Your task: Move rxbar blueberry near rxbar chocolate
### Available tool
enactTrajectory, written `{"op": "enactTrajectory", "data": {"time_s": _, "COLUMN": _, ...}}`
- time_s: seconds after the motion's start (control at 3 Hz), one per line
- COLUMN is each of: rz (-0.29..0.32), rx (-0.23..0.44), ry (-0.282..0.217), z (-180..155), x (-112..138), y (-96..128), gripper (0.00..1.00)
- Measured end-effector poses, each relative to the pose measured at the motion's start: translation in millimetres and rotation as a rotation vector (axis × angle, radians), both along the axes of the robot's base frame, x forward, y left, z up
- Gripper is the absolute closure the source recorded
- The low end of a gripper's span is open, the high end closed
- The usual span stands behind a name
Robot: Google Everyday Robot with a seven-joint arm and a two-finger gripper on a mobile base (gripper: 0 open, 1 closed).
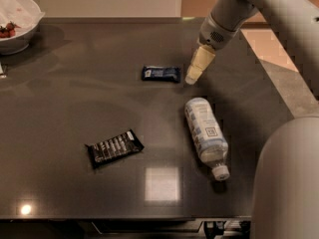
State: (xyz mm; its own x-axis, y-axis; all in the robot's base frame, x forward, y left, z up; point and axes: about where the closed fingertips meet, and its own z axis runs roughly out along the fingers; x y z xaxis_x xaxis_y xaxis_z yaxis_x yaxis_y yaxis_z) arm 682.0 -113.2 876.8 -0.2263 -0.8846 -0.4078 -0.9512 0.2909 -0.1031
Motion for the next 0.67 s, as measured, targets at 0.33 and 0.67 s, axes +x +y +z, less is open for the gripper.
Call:
{"op": "enactTrajectory", "data": {"time_s": 0.33, "rz": 0.000, "rx": 0.021, "ry": 0.002, "z": -17, "x": 17, "y": 18, "gripper": 0.00}}
{"op": "enactTrajectory", "data": {"time_s": 0.67, "rz": 0.005, "rx": 0.035, "ry": 0.002, "z": -28, "x": 27, "y": 31, "gripper": 0.00}}
